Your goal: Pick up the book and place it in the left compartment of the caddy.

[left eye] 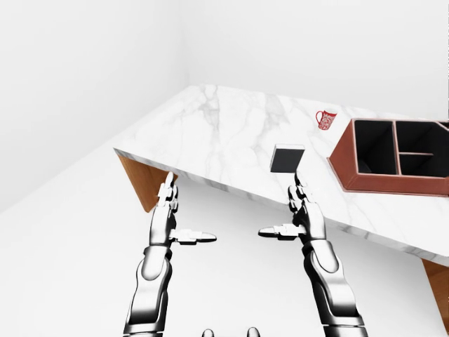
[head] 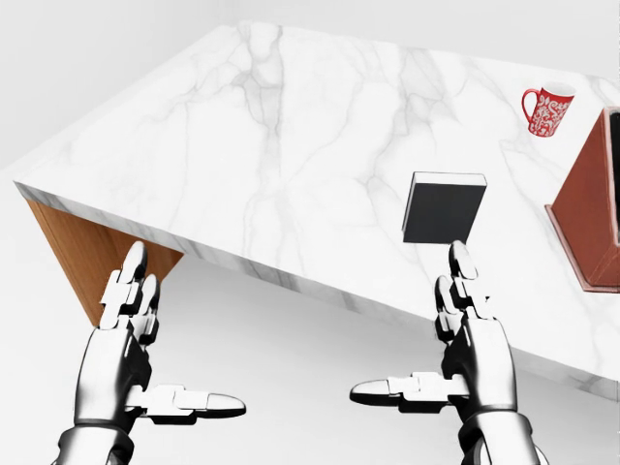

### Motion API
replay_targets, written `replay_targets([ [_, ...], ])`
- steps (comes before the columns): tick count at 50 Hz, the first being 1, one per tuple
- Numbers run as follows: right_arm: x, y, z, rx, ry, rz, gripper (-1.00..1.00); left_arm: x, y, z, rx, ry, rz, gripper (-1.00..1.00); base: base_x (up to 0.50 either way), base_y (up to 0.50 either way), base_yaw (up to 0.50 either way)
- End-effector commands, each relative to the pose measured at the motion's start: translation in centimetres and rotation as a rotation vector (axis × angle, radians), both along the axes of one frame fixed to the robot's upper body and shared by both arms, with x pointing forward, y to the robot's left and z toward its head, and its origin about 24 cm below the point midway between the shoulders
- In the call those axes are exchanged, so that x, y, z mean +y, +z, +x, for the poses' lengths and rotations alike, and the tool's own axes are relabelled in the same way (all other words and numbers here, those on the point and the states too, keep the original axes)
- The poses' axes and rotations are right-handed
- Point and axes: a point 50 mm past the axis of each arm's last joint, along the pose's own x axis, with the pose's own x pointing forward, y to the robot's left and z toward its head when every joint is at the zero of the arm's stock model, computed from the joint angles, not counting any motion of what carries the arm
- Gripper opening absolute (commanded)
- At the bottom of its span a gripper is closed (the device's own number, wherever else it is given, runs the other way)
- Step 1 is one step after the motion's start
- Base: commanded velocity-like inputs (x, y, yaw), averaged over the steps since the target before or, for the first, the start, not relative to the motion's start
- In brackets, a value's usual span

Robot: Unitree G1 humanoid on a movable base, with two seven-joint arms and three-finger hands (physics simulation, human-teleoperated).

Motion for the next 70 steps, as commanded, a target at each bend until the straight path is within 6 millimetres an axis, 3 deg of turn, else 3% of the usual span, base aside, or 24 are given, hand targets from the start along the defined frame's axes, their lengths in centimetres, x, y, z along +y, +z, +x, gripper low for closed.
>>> replay_targets([
  [1,0.01,0.07,-0.03,-0.003,-0.001,-0.001,1.0,0.01,-0.15,0.08,-0.001,0.0,0.001,1.0,0.12,-0.27,0.0],
  [70,-0.1,-0.28,0.19,0.012,-0.005,0.012,1.0,0.0,-0.08,0.03,0.002,0.005,0.001,1.0,0.08,-0.18,0.0],
])
